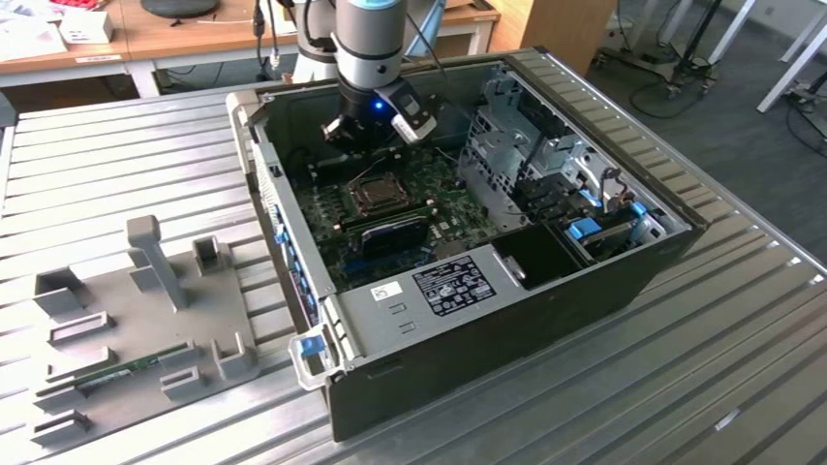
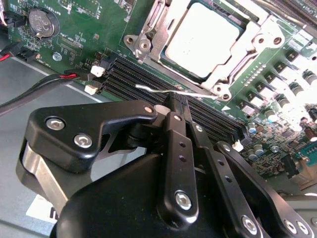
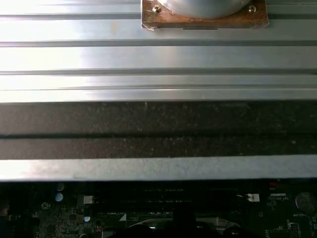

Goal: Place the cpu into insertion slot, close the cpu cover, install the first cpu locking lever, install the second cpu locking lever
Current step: 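Install the first cpu locking lever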

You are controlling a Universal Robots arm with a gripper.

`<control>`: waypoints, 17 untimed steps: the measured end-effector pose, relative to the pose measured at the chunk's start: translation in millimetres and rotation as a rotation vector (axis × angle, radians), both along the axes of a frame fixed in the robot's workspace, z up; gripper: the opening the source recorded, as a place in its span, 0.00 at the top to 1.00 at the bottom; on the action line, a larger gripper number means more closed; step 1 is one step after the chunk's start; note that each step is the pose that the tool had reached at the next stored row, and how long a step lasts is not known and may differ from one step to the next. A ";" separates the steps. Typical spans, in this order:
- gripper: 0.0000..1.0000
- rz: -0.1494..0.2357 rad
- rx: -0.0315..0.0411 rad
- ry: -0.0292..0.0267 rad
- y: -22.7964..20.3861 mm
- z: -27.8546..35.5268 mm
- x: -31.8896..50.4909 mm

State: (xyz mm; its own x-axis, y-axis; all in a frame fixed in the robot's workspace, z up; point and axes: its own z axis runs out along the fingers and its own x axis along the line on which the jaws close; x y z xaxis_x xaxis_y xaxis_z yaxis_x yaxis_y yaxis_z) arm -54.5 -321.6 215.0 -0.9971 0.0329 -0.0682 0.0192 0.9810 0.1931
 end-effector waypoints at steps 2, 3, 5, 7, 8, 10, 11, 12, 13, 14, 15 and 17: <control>0.90 0.000 0.0001 0.0000 0.0 -0.6 0.0; 0.90 0.000 0.0001 0.0000 0.0 -1.0 0.0; 0.90 0.000 0.0001 -0.0001 0.0 -2.0 0.0; 0.90 0.000 0.0000 0.0000 0.0 -3.2 0.0; 0.90 0.000 0.0000 0.0000 0.0 -3.7 0.0; 0.90 0.000 0.0000 0.0000 0.0 -4.9 0.0; 0.90 0.000 0.0000 0.0000 0.0 -5.6 0.0; 0.90 0.000 0.0001 0.0000 0.0 -6.3 0.0; 0.90 0.000 -0.0001 0.0000 0.0 -7.1 0.0; 0.90 0.000 -0.0001 0.0001 0.0 -7.9 0.0; 0.90 0.000 0.0000 0.0000 0.0 -8.7 0.0; 0.90 0.000 0.0000 0.0000 0.0 -10.1 0.0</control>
